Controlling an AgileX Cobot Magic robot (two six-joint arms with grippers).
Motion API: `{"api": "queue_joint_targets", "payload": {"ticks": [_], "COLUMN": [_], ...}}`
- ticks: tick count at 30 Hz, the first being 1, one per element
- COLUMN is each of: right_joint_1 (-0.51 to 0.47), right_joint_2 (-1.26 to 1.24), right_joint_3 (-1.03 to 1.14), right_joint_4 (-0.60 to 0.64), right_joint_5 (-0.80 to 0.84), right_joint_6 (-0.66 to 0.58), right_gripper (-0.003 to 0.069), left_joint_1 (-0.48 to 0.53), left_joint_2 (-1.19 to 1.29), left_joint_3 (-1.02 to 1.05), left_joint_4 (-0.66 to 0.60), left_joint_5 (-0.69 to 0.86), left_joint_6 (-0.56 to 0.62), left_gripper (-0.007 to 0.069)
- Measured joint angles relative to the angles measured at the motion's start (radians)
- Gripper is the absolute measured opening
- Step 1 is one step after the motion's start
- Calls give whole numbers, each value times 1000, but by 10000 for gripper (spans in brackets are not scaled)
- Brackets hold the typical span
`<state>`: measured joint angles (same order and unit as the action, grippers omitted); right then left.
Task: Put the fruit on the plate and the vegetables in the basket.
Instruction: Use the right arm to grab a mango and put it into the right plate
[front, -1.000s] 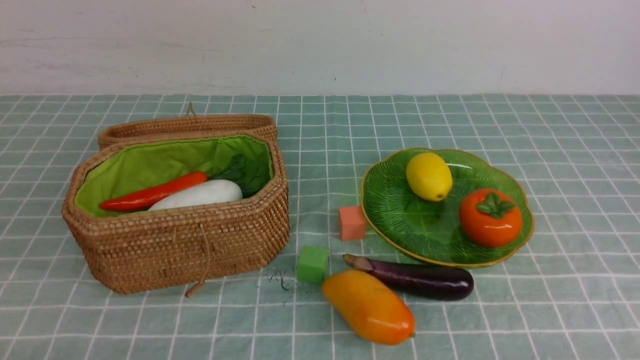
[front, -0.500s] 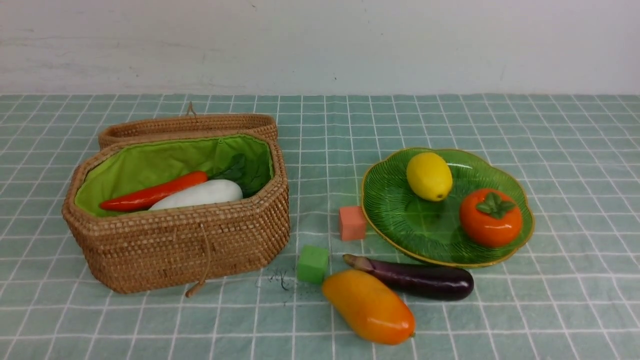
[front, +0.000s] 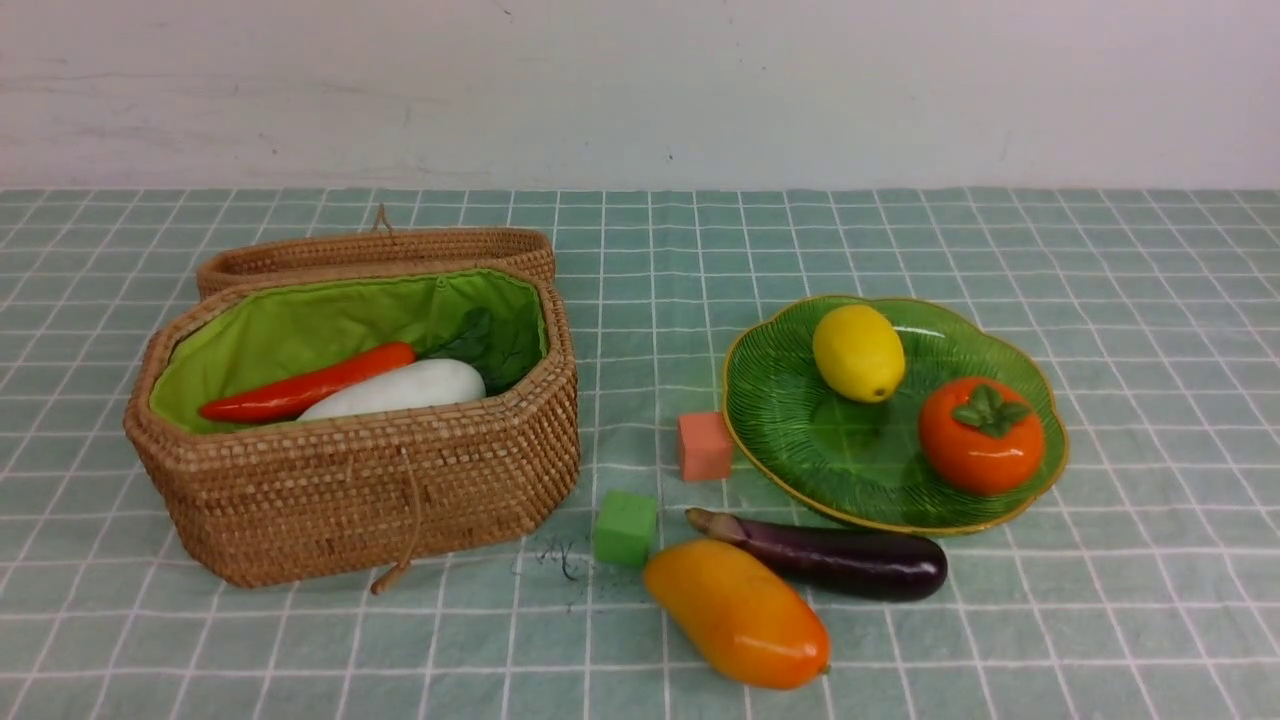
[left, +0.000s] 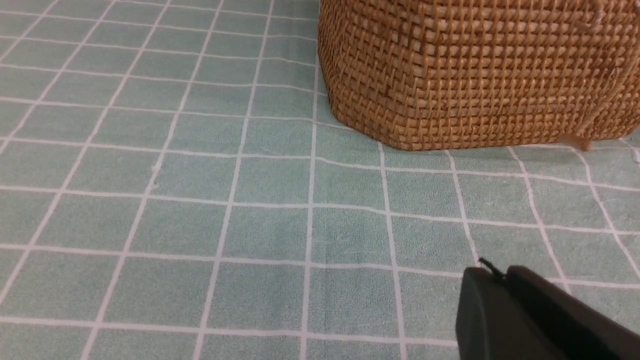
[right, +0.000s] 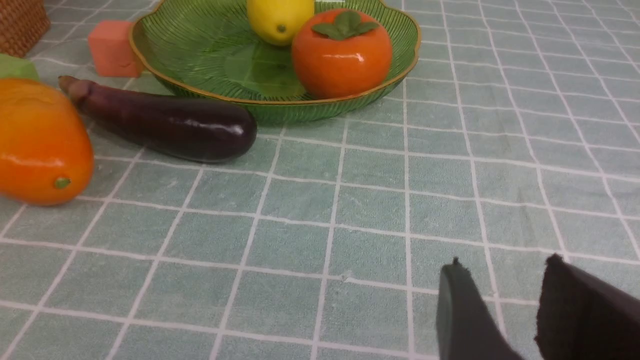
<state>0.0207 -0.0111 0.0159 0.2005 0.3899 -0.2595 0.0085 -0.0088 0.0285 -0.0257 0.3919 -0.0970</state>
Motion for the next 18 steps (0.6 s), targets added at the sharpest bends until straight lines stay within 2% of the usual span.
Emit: {"api": "queue_joint_targets", "payload": {"ticks": [8, 12, 16, 18], "right_joint_1": [0, 0, 0, 0], "right_joint_2": [0, 0, 0, 0], "right_joint_3": [9, 10, 10, 10], "right_joint_4": [28, 158, 384, 444], "right_joint_5": [-65, -217, -355, -380], "right_joint_6": [0, 0, 0, 0], "right_gripper": [242, 242, 242, 242], "left_joint_1": [0, 0, 0, 0], "left_joint_2": [0, 0, 0, 0], "left_joint_3": [0, 0, 0, 0], "left_joint_4": [0, 0, 0, 0], "left_joint_5": [0, 0, 0, 0], "left_joint_6": [0, 0, 0, 0], "left_gripper": [39, 39, 39, 39]}}
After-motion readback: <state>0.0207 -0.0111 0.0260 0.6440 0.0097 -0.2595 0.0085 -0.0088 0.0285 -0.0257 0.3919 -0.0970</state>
